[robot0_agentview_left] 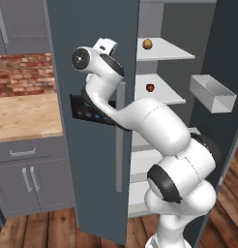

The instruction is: Pick up the frozen chicken drumstick from the freezer, place it on any shelf in the fridge, and close the fridge and freezer doors when done.

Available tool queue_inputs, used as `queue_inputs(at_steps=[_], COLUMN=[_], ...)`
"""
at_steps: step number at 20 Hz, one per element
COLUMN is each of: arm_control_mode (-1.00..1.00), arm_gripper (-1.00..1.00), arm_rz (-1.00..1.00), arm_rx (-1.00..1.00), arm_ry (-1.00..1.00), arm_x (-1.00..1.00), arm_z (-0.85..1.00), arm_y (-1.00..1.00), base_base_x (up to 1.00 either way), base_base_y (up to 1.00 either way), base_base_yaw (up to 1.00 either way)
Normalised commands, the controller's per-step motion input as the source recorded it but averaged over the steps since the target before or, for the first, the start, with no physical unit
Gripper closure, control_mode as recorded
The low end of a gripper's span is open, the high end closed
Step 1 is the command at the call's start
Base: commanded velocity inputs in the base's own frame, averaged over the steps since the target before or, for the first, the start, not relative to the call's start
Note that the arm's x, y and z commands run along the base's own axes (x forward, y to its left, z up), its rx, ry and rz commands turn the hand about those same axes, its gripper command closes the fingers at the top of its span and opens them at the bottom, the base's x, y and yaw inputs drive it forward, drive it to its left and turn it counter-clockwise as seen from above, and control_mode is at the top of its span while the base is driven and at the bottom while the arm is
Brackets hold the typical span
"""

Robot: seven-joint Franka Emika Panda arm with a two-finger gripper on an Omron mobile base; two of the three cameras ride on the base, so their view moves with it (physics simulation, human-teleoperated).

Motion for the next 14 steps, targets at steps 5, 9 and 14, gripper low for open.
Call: queue_inputs(at_steps=[5, 9, 14], arm_control_mode=[-1.00, -1.00, -1.00], arm_gripper=[-1.00, -1.00, -1.00], arm_rz=[-0.06, -0.05, -0.05], arm_rx=[0.00, 0.00, 0.00], arm_ry=[0.00, 0.00, 0.00], arm_x=[0.52, 0.55, 0.59], arm_z=[0.00, 0.00, 0.00], arm_y=[-0.03, 0.00, -0.14], base_base_x=[0.00, 0.00, 0.00], base_base_y=[0.00, 0.00, 0.00], base_base_yaw=[0.00, 0.00, 0.00])
